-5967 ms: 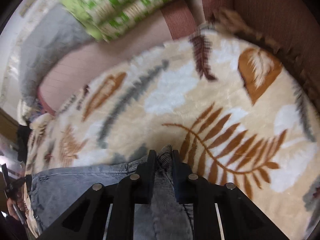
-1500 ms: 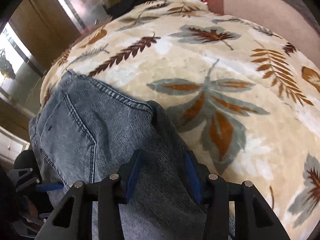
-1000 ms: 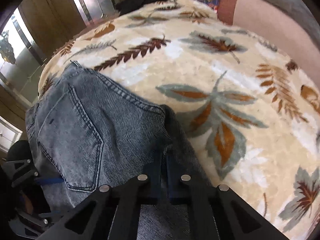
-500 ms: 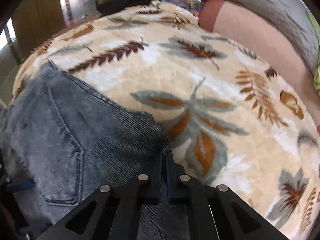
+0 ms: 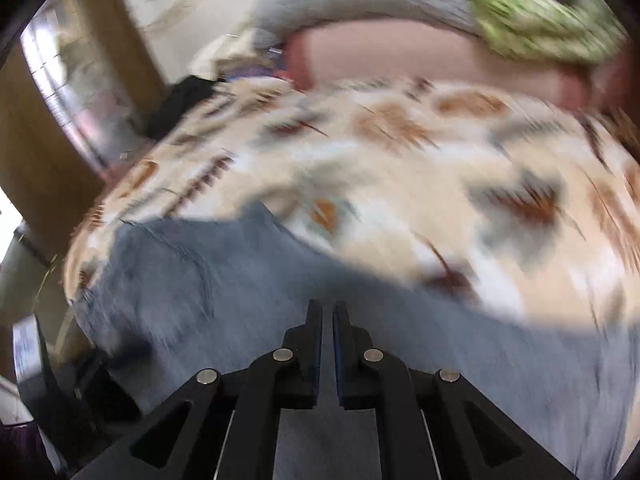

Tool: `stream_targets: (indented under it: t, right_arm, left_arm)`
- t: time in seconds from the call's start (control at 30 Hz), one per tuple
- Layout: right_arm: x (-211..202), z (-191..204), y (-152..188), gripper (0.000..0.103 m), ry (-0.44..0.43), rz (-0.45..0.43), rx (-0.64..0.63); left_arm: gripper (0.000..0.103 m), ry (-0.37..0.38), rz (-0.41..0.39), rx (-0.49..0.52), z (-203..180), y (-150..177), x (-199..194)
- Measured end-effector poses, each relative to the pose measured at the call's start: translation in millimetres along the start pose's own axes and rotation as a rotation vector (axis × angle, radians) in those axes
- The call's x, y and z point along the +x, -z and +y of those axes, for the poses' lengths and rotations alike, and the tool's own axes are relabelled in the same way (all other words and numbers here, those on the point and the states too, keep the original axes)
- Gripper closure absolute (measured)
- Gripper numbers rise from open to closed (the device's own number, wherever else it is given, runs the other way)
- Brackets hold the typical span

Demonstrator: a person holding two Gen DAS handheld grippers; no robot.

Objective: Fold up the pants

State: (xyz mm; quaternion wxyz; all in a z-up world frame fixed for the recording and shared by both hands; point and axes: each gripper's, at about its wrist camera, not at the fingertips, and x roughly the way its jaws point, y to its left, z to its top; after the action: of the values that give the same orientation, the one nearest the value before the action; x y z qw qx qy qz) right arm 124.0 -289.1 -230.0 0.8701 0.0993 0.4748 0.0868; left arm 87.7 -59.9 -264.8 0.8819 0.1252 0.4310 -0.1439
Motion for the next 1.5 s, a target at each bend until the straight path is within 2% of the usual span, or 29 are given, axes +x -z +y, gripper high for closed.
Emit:
stream_targets:
  t: [0.2,0.27,0.37,0.43,0.57,0.63,0.67,0.7,0.77,0.9,1.03,1.1,1.17,1.3,1.5]
  right_arm:
    - [-9,-41,63,0.095,0.095,0.077,0.115]
    - [-14,-50,76,0.095,0.060,0.028,0.141]
    - [-23,-58,79,0.095,0.032,0.036,0.188]
    - [-37,-68,85,0.095,-0.011,-0.003,0.239]
    - [-79,-114,107,0.094,-0.088,-0.154,0.442]
    - [-101,-143,122,0.074,-0.127,-0.243,0.557]
    - [-112,-156,131,0.048,-0.136,-0.291,0.608]
    - [-119,-164,137,0.030,-0.138,-0.329,0.645]
    - [-133,-182,152,0.030,-0.169,-0.398,0.719]
    - [-131,-206,176,0.030,-0.279,-0.403,0.855]
    - [-125,-211,190,0.030,-0.284,-0.365,0.917]
    - [-120,-211,195,0.030,-0.323,-0.366,0.949]
    - [-115,-214,195,0.030,-0.314,-0.361,0.967]
    - [-104,-223,194,0.030,-0.313,-0.354,1.016]
    - [-95,-232,191,0.030,-0.296,-0.373,1.044]
  left_arm:
    - [0.009,-0.021,0.008,-0.044,1,-1,8]
    - [0.006,-0.032,0.006,-0.049,0,0,9]
    - [0.004,-0.056,0.002,-0.058,-2,2,10]
    - [0.004,-0.061,-0.002,-0.067,-1,3,10]
    - [0.004,-0.082,0.031,-0.042,-4,0,4]
    - [0.004,-0.100,0.051,-0.018,-10,-5,-2]
    - [0.004,-0.097,0.047,-0.008,-14,-8,-5]
    - [0.004,-0.087,0.027,0.009,-22,-14,-14]
    - [0.004,-0.056,-0.026,0.031,-40,-29,-31]
    - [0.004,0.015,-0.056,0.084,-86,-57,-47]
    - [0.004,0.060,-0.021,0.118,-126,-77,-41]
    - [0.004,0.053,0.005,0.124,-144,-88,-31]
    - [0.004,0.057,0.040,0.132,-160,-95,-18]
    - [0.004,0.069,0.109,0.112,-181,-105,3]
    - [0.004,0.052,0.130,0.114,-200,-110,29]
